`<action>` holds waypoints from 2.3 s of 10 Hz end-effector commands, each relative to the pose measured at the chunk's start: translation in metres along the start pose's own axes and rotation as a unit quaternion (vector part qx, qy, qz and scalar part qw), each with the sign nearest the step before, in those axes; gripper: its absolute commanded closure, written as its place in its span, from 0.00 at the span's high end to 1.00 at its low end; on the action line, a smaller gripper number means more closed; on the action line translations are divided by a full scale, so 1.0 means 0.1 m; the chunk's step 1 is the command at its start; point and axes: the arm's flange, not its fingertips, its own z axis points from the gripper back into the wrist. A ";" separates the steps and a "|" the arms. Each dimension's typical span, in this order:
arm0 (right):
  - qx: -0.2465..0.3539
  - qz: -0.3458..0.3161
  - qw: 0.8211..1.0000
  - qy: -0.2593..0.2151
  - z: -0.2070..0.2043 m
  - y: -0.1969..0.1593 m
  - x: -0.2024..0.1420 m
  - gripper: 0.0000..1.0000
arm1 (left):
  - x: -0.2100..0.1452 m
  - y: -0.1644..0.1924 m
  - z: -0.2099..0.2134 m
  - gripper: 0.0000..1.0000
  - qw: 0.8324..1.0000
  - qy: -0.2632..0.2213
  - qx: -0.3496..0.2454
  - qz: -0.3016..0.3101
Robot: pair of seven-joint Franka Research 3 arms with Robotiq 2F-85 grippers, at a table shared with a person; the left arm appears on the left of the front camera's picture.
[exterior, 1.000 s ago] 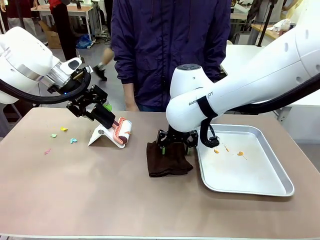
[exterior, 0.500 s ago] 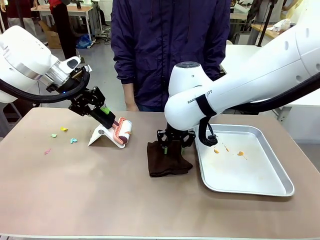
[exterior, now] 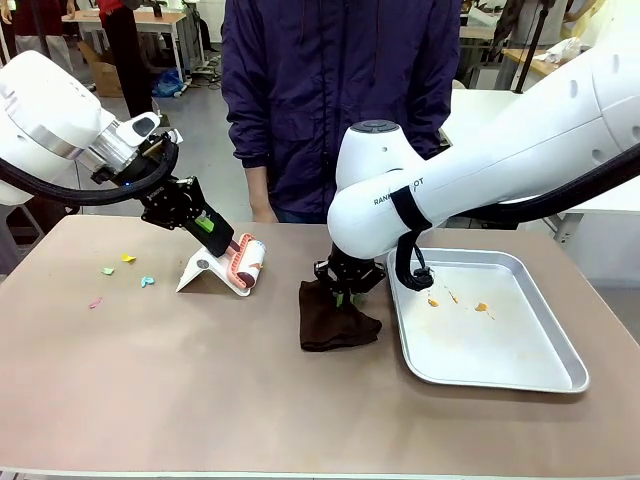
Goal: Clean the surface of the table.
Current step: Hold the Lint Roller with your left hand and the towel with your right hand.
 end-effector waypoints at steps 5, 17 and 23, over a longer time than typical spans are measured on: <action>0.057 0.009 0.998 0.022 -0.01 -0.17 0.00 0.00 | -0.08 -0.10 0.06 0.00 0.999 -0.002 -0.036 -0.014; 0.634 0.034 0.770 0.067 1.49 -2.50 -0.72 0.00 | -1.81 0.42 2.20 0.00 0.952 -0.109 -0.277 0.070; 0.724 -0.064 0.685 0.038 1.44 -4.48 -0.88 0.00 | -2.84 1.91 2.74 0.00 0.945 -0.172 -0.261 0.102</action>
